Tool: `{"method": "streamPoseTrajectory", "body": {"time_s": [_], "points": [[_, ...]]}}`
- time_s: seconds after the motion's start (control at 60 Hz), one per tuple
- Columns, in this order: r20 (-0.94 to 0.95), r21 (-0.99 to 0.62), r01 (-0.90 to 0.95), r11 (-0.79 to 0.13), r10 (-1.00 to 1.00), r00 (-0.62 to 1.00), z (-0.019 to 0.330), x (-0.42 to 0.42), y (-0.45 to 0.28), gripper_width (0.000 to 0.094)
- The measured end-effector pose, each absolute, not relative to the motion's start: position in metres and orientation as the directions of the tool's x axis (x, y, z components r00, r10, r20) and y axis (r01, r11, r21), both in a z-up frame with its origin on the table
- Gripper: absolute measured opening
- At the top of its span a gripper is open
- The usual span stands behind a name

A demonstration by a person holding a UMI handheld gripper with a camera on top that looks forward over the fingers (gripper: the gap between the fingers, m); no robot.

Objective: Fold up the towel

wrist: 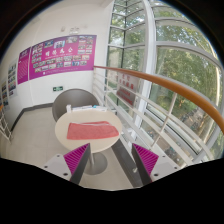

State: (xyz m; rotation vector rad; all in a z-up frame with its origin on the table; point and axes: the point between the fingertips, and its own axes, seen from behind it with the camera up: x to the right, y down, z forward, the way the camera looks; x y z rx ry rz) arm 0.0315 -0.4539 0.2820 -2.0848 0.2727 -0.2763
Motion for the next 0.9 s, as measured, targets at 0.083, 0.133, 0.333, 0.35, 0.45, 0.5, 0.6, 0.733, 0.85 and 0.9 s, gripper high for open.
{"method": "streamPoseTrajectory", "body": {"time_s": [0.083,0.133,0.333,0.35,0.45,0.5,0.6,0.733,0.85,0.9], "points": [[0.088,-0.860,-0.087,-0.503,-0.313,0.946,0.278,0.035,-0.458,0.0852],[0.084,-0.856,-0.095,-0.508,-0.319,0.944,0.269,0.037,-0.458,0.0855],[0.064,-0.829,-0.113,-0.547,-0.294,0.954,0.216,-0.006,-0.436,0.0852],[0.061,-0.826,-0.111,-0.553,-0.284,0.957,0.215,-0.003,-0.437,0.0853],[0.040,-0.811,-0.104,-0.575,-0.233,0.972,0.174,-0.051,-0.408,0.0855],[0.034,-0.806,-0.094,-0.584,-0.205,0.978,0.159,-0.073,-0.387,0.0855],[0.019,-0.810,-0.074,-0.582,-0.153,0.988,0.136,-0.115,-0.329,0.0852],[0.021,-0.820,-0.053,-0.570,-0.122,0.992,0.095,-0.139,-0.226,0.0856],[0.040,-0.825,-0.023,-0.564,-0.100,0.994,0.069,-0.149,-0.152,0.0856],[0.065,-0.817,0.000,-0.577,-0.092,0.994,0.053,-0.150,-0.124,0.0855]]}}
